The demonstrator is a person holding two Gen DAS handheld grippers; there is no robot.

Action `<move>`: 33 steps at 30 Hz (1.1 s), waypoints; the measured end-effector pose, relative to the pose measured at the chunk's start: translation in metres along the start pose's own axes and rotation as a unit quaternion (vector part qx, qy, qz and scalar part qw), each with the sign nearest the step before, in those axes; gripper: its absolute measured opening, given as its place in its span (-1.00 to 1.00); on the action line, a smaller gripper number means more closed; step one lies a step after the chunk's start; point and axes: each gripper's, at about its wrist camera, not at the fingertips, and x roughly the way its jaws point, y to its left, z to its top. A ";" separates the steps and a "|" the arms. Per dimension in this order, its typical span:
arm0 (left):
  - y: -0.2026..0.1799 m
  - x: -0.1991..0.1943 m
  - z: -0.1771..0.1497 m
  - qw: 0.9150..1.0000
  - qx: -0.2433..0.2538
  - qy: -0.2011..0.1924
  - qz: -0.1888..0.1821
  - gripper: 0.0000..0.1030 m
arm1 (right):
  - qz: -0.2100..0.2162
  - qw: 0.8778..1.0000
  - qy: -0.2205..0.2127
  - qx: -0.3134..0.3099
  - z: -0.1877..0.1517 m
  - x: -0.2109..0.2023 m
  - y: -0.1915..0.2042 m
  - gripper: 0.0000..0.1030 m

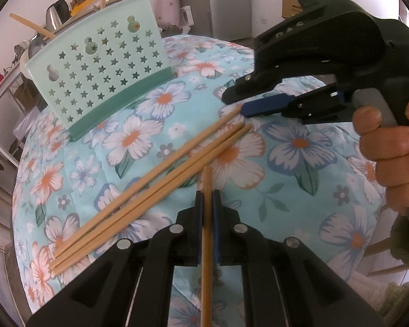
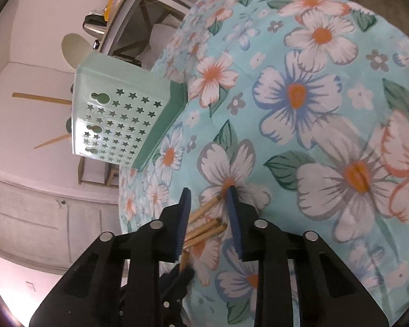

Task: Organize utensils
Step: 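Close the left tool on a chopstick while the right tool reaches the chopsticks, then lift the chopstick upright with the left tool while the right tool lifts another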

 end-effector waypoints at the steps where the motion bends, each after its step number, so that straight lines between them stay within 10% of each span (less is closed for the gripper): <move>1: 0.000 0.000 0.000 1.000 0.000 0.000 0.000 -0.88 | 0.000 1.000 0.000 0.001 0.000 0.003 0.000 -0.58; 21: 0.046 -0.041 0.012 0.993 -0.096 -0.031 -0.052 -0.88 | 0.029 0.995 -0.096 -0.022 0.008 -0.054 0.004 -0.89; 33: 0.154 -0.173 0.084 0.952 -0.212 -0.215 -0.058 -0.89 | 0.074 0.979 -0.169 -0.091 0.007 -0.119 0.042 -0.95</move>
